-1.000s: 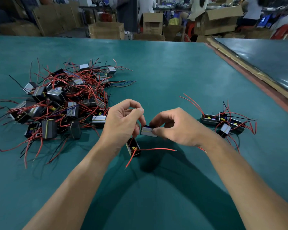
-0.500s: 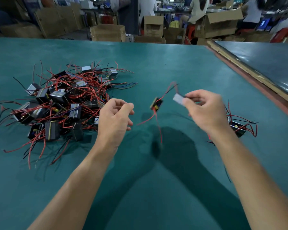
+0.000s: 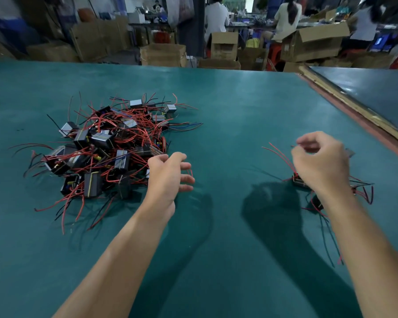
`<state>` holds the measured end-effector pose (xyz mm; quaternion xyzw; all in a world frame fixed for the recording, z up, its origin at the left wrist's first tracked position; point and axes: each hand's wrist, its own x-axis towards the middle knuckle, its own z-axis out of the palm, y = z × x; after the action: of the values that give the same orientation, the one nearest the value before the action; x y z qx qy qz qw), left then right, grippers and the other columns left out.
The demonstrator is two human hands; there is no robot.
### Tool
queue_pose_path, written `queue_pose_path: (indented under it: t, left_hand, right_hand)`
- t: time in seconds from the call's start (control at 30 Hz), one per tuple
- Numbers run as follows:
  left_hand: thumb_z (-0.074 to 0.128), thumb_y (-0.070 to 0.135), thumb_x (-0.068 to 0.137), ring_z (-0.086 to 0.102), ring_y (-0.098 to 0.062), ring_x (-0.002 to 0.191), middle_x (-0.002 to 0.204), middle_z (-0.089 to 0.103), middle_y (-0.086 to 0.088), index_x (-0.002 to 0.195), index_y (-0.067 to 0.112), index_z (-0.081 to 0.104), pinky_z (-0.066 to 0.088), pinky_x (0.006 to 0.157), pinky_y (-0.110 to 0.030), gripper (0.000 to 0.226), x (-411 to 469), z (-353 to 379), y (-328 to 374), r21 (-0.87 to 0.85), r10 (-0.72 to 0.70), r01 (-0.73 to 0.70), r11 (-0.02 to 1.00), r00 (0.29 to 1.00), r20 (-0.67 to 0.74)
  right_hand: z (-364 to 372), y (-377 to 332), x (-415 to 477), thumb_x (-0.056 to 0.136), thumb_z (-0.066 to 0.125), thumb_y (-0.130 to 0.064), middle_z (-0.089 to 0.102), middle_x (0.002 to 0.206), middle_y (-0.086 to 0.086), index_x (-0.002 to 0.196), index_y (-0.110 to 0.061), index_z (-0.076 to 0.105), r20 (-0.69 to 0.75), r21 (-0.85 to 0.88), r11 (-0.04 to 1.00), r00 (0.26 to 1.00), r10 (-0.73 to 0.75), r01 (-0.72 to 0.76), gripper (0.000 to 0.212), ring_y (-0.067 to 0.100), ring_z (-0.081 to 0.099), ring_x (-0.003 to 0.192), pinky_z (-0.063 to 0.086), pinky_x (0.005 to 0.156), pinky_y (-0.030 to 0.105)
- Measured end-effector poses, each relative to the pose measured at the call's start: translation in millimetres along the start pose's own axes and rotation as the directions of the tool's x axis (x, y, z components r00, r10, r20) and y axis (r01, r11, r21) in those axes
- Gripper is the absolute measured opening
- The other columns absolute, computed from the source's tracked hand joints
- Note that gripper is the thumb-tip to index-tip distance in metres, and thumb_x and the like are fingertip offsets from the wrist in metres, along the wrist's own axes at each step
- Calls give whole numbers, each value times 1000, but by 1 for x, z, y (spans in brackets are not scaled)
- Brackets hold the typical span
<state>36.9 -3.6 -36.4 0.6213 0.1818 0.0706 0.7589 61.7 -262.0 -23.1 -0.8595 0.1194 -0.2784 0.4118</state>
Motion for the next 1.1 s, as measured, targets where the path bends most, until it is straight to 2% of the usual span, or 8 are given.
queue_pose_path:
  t: [0.27,0.43,0.57,0.63,0.7,0.83,0.93,1.1]
  left_hand:
    - [51,13,92,49,-16,38,80,65,-11,122,17,30,43,38,-23,37,7,-11,8,-207,-15,-13,978,991,-132]
    - [54,16,88,47,-13,34,63,68,-3,91,3,61,40,35,-18,15,5,-10,5,29,-140,143,989,987,-85]
    - [59,16,83,46,-13,34,58,66,-2,85,7,63,38,37,-20,10,6,-13,2,185,-20,52,981,985,-173]
    - [62,28,77,60,-21,56,68,69,1,102,11,63,46,56,-28,30,5,-20,3,483,141,-21,875,967,-214]
    - [68,33,73,65,-28,87,88,72,0,112,18,63,47,76,-32,42,3,-26,5,810,300,-46,584,940,-163]
    - [75,25,71,55,-30,107,104,65,-5,117,19,63,43,90,-37,48,2,-31,9,921,450,-183,343,893,10]
    - [72,29,79,41,-37,119,126,47,-15,121,9,51,40,91,-42,51,2,-29,2,979,313,-127,156,947,73]
    - [64,17,83,47,-37,107,125,40,-14,113,6,50,36,79,-38,34,5,-26,-7,975,307,-141,169,948,84]
  right_hand:
    - [20,-3,-17,80,64,-14,68,61,-14,68,-23,66,340,19,997,937,-77,75,15,11,57,55,42,60,25]
    - [21,-10,-25,83,64,-13,70,64,-12,67,-24,65,427,9,993,897,-111,119,19,14,63,62,47,64,26]
    - [20,-13,-27,85,62,-13,70,62,-13,69,-23,65,468,20,993,876,-114,119,20,9,59,56,45,60,26]
    - [19,-14,-28,86,61,-12,70,62,-13,70,-23,65,481,32,993,869,-116,115,20,5,56,53,43,58,25]
    - [18,-15,-29,87,60,-12,70,62,-13,71,-22,65,486,34,992,866,-120,118,19,1,53,49,41,55,22]
    - [16,-19,-31,87,60,-13,70,61,-13,73,-23,65,491,37,991,861,-129,127,18,5,62,57,44,56,17]
    - [17,-20,-32,88,60,-12,70,60,-11,74,-21,65,508,55,992,851,-129,117,17,12,65,61,48,61,25]
    - [20,-22,-36,88,60,-13,70,59,-11,73,-22,65,540,66,988,828,-151,137,19,2,57,51,48,63,26]
